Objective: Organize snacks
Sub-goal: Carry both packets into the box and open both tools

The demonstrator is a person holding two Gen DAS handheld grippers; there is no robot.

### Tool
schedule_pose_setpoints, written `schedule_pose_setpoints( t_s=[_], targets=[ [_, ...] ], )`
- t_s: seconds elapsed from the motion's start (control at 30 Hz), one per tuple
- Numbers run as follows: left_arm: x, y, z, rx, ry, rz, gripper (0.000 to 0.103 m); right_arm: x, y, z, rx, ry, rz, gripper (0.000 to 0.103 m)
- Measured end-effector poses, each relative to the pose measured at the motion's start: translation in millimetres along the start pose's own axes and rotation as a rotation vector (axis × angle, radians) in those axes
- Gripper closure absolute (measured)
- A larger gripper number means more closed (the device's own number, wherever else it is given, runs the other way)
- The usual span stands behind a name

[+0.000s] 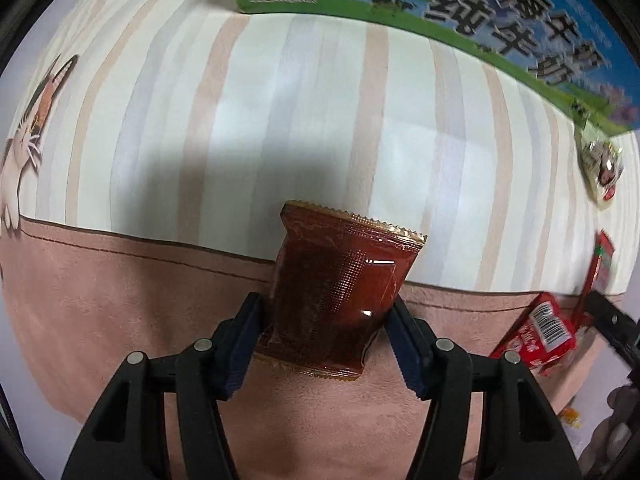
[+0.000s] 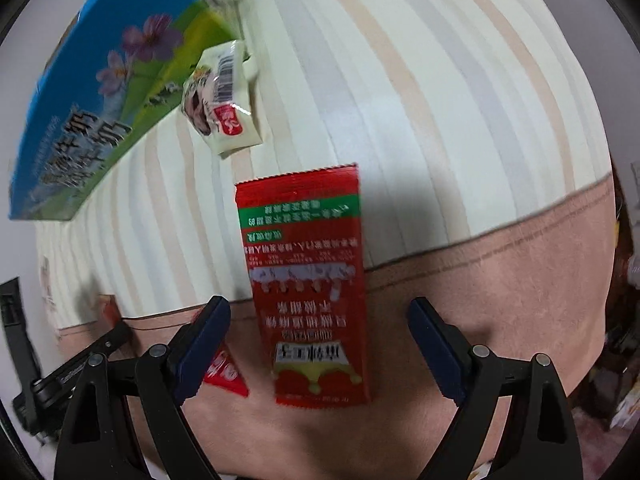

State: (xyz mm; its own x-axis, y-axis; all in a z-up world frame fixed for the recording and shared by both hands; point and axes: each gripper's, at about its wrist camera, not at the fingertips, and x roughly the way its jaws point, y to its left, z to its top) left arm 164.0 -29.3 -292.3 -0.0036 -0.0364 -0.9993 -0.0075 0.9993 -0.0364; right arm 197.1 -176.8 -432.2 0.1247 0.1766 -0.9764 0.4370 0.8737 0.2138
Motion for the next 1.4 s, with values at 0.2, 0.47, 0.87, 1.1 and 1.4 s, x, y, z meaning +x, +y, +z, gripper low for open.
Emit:
schedule_pose_setpoints(
  t_s=[0.2, 0.47, 0.87, 1.1, 1.4],
  targets=[
    [15, -32, -7, 0.049, -0.015, 0.04, 0.043, 3, 25, -7, -0.139, -0.047, -0.091, 0.051],
    [9, -40, -1, 0.058, -0.015, 0.044, 0.044, 15, 43, -25, -0.216, 0.009, -0.097, 0.038],
    [-15, -65, 13, 0.121, -0.056, -0.035, 0.046, -27, 32, -34, -0.185, -0.058, 0.009, 0.057],
    [-86, -101, 20, 0.139, -0.132, -0.194, 0.046, -95, 42, -20, -0.192, -0.158, 0.143, 0.057],
    [-196, -109, 94, 0.183, -0.272, -0.29, 0.046, -187, 95, 46, -0.274, -0.263, 0.3, 0.057]
  ],
)
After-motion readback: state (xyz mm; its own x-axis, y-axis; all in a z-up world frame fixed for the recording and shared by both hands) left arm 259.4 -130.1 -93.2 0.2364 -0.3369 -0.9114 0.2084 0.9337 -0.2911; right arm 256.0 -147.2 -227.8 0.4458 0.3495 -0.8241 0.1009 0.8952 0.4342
